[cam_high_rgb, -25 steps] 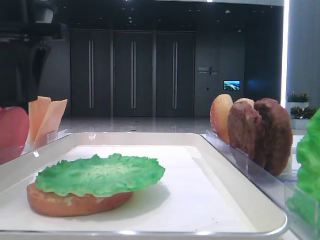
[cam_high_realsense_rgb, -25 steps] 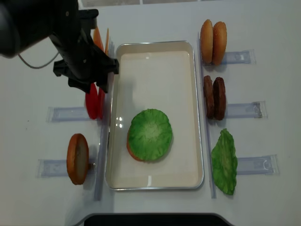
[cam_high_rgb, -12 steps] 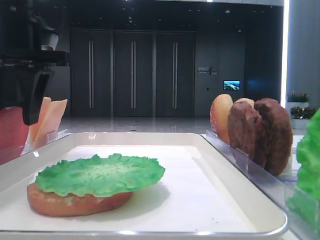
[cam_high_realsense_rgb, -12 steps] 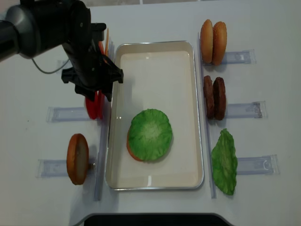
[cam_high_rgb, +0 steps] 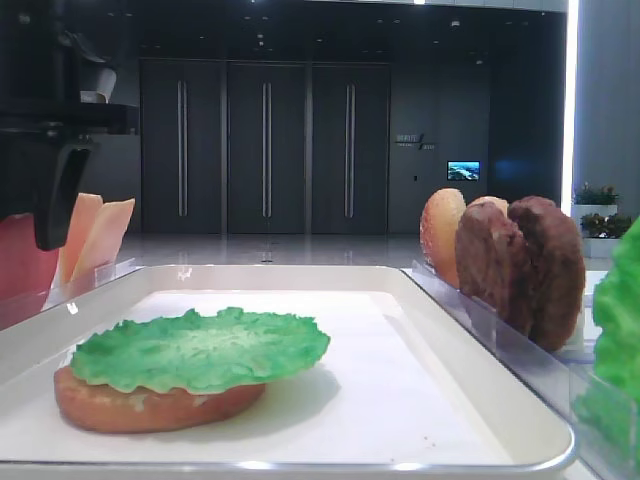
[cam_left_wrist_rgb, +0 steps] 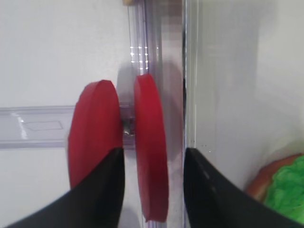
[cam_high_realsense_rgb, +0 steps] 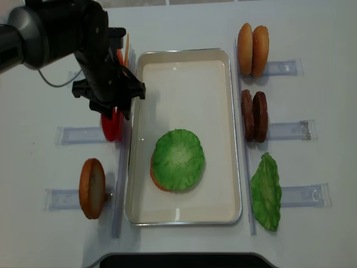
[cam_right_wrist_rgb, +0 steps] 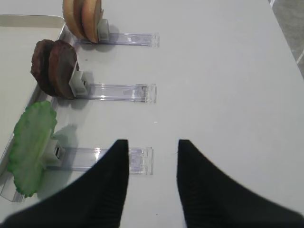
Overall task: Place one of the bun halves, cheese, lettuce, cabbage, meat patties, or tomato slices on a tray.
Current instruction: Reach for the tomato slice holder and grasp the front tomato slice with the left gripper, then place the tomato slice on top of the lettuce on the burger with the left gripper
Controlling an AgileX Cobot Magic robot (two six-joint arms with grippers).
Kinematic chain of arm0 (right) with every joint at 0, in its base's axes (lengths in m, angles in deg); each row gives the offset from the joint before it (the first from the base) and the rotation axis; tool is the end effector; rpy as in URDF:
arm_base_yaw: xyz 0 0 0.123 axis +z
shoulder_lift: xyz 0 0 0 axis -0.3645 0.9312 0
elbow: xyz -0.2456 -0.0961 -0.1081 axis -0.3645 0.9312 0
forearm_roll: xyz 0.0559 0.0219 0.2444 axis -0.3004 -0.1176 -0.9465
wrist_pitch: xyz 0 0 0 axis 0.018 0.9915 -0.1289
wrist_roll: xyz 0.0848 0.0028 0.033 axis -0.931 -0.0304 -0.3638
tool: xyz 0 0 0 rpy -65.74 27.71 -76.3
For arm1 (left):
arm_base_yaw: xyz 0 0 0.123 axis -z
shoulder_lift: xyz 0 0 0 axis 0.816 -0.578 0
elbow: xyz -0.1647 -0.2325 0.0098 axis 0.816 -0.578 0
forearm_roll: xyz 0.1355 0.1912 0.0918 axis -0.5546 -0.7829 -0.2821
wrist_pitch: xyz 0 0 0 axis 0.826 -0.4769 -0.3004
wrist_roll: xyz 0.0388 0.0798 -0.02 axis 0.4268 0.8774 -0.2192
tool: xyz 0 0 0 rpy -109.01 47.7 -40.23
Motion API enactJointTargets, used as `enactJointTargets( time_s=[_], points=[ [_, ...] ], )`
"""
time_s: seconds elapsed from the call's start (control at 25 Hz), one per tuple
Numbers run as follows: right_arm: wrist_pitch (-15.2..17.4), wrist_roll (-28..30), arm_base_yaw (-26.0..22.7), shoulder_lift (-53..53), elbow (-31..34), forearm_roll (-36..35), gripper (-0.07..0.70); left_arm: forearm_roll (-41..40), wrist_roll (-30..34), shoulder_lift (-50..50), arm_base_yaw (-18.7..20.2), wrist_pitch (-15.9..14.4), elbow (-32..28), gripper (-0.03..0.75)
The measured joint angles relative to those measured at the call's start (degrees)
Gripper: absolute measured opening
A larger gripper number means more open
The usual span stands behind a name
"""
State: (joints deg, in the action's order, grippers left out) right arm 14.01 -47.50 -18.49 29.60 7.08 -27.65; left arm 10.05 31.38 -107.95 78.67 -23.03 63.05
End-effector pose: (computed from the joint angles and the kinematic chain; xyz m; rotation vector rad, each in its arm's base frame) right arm -0.0107 0.0055 0.2731 -0.1447 2.0992 0.0684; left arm 0.3156 -0.1290 0.2012 0.0296 2.9632 0.0728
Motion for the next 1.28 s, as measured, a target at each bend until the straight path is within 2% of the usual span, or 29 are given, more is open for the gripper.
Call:
enactJointTargets(
  time_s=[0.12,0.2,0.28,0.48,0.76,0.92,1.16,1.28],
  points=[
    [0.00,0.00,0.00,0.00,0.00,0.00,0.244,-0.06,0.00,0.00,0.00,-0.59,0.00,0.228],
    [0.00,0.00,0.00,0.00,0.00,0.00,0.244,-0.25,0.00,0.00,0.00,-1.26,0.00,0.109],
    [0.00,0.00,0.00,0.00,0.00,0.00,0.244,-0.55,0.00,0.00,0.00,-1.73,0.00,0.060],
    [0.00,0.00,0.00,0.00,0.00,0.00,0.244,-0.35,0.00,0.00,0.00,-3.27,0.60,0.057],
    [0.00,0.00,0.00,0.00,0.00,0.00,0.244,1.03,0.89,0.00,0.00,-11.62,8.15,0.057],
    [0.00,0.00,0.00,0.00,0.00,0.00,0.244,1.85,1.94,0.00,0.00,-15.00,13.33,0.057],
    [0.00,0.00,0.00,0.00,0.00,0.00,0.244,2.37,3.05,0.00,0.07,-16.06,15.91,0.057],
    [0.00,0.00,0.00,0.00,0.00,0.00,0.244,2.31,3.47,0.44,2.35,-16.07,15.91,0.057]
  ],
)
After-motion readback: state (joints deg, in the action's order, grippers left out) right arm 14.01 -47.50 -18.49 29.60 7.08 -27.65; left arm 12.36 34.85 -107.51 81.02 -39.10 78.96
